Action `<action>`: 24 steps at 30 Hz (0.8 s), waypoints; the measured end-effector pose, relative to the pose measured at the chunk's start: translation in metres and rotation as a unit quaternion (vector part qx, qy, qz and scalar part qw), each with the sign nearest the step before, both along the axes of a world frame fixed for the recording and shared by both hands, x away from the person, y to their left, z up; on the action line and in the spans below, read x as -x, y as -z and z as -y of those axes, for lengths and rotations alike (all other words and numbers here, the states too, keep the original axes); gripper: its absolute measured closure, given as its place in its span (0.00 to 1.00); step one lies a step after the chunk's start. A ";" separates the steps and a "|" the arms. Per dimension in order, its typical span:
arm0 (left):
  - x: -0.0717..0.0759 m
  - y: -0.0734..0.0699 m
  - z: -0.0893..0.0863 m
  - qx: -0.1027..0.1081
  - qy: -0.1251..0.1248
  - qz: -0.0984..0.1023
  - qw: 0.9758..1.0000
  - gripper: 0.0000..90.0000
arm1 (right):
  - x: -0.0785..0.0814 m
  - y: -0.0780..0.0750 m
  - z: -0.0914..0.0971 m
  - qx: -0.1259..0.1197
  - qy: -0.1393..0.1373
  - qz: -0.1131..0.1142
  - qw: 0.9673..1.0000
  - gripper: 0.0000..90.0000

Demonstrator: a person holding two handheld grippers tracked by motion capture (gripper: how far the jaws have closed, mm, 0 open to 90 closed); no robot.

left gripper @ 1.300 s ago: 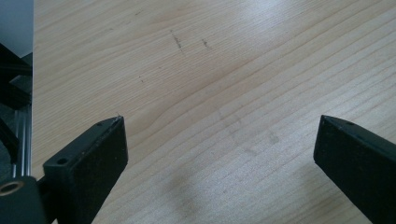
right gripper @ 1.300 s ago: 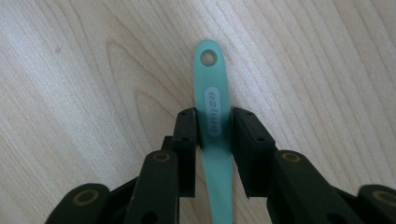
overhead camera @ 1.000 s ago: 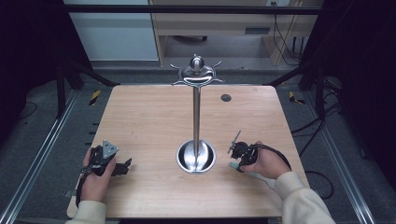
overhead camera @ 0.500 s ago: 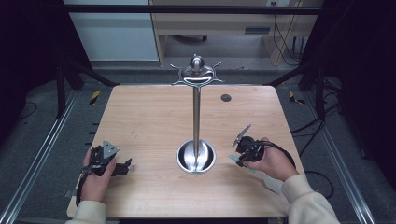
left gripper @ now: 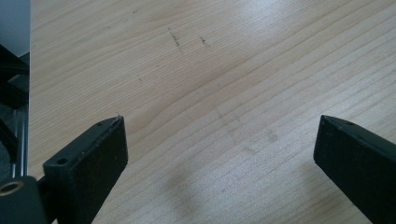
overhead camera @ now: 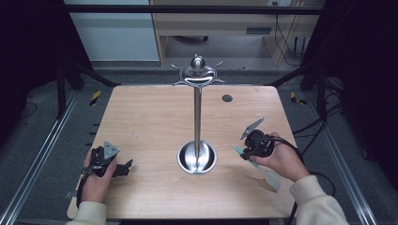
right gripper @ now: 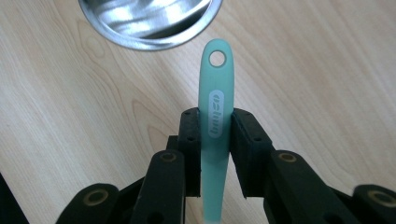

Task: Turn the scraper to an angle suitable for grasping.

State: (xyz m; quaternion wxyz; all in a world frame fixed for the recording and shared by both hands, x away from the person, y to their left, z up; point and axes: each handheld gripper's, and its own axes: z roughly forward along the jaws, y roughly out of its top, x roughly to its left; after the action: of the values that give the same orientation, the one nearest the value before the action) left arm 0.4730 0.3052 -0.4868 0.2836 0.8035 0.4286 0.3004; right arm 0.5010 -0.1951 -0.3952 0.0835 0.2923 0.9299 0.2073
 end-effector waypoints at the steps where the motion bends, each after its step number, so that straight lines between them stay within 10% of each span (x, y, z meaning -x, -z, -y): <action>1: 0.000 0.000 0.000 0.001 0.000 0.000 1.000 0.03 | 0.000 -0.003 0.001 -0.005 0.001 0.004 1.000 0.83; 11: 0.001 0.001 0.000 -0.002 -0.001 -0.003 1.000 0.03 | 0.001 -0.037 0.013 -0.065 0.016 0.047 0.997 0.83; 24: 0.001 0.001 -0.001 0.000 -0.006 0.000 1.000 0.03 | 0.009 -0.073 0.019 -0.155 0.020 0.106 0.982 0.83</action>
State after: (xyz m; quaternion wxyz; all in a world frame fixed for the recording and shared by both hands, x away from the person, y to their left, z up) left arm 0.4718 0.3064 -0.4874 0.2816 0.8007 0.4336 0.3027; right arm 0.4925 -0.2141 -0.3227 0.1390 0.2972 0.8661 0.3770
